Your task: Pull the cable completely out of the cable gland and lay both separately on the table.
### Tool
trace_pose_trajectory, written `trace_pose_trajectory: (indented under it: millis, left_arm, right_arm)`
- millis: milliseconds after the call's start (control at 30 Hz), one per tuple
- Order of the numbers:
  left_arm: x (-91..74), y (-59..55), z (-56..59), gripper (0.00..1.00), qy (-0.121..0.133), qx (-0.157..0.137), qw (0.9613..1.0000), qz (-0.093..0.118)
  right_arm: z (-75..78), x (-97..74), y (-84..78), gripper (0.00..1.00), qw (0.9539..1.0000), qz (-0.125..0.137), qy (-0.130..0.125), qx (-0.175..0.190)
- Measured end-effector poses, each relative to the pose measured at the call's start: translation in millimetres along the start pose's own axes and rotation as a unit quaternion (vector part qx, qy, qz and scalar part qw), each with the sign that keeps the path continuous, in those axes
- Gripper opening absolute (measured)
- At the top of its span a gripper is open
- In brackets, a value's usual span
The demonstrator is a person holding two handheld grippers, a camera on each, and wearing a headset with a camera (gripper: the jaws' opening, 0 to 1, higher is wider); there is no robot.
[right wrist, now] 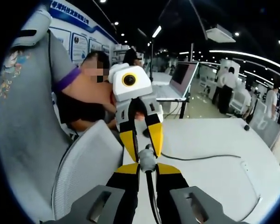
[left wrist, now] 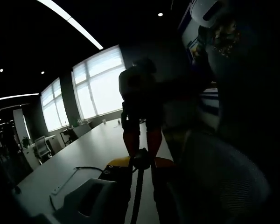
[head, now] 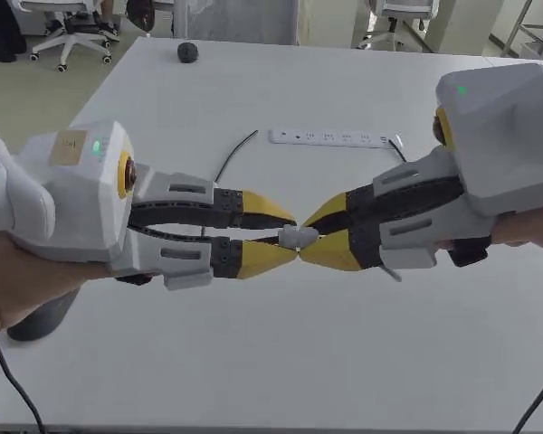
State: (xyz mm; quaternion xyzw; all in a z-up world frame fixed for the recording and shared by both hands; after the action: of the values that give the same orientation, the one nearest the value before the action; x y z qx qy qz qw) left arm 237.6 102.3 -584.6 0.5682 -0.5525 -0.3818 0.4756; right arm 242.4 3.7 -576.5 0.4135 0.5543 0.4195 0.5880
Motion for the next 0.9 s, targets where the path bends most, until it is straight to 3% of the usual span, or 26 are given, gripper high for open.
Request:
trace_pose_trajectory:
  millis: [167,300,633,700,767,833,900]
  left_arm:
    - [0.6,0.5,0.0,0.17,0.011,-0.002,0.9999,0.005]
    - [4.8,-0.8,-0.5,0.16,0.02,-0.005,0.9997,-0.011]
    - [5.5,-2.6,-6.5,0.15,0.035,-0.029,0.9986,-0.026]
    - [4.8,-2.6,-9.2,0.15,0.046,-0.049,0.9975,-0.022]
    - [4.4,-2.5,-9.9,0.15,0.047,-0.05,0.9974,-0.021]
    - [4.7,-1.6,-9.3,0.15,0.042,-0.033,0.9983,-0.023]
    - [4.5,-0.7,-9.3,0.15,0.04,-0.033,0.9984,-0.022]
  right_arm:
    - [0.5,-2.4,0.5,0.08,0.9999,0.008,0.0,0.009]
    - [1.9,-3.3,-1.5,0.08,1.0,0.001,-0.003,0.003]
    - [2.5,-2.4,-0.5,0.07,0.9982,-0.016,-0.016,-0.055]
    - [4.2,-2.6,0.7,0.07,0.9967,-0.018,-0.022,-0.077]
    - [4.8,-2.8,1.4,0.07,0.9968,-0.016,-0.023,-0.075]
    - [5.6,-2.9,1.7,0.08,0.9968,-0.015,-0.021,-0.076]
    - [6.1,-3.3,2.1,0.08,0.9988,-0.009,-0.021,-0.043]
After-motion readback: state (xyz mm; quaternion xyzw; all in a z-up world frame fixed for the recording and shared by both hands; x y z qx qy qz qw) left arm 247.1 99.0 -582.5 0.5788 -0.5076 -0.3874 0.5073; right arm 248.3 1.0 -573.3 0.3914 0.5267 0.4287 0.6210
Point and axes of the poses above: the centre of the closed fingertips' face, and the gripper's own axes: x roughly forward along the fingers, z roughly to its right, y roughly out of its top, the point moved 6 cm from there along -x, roughly backward along the fingers, and after that the axes turned 13 degrees about z, right-handed, at the moved point
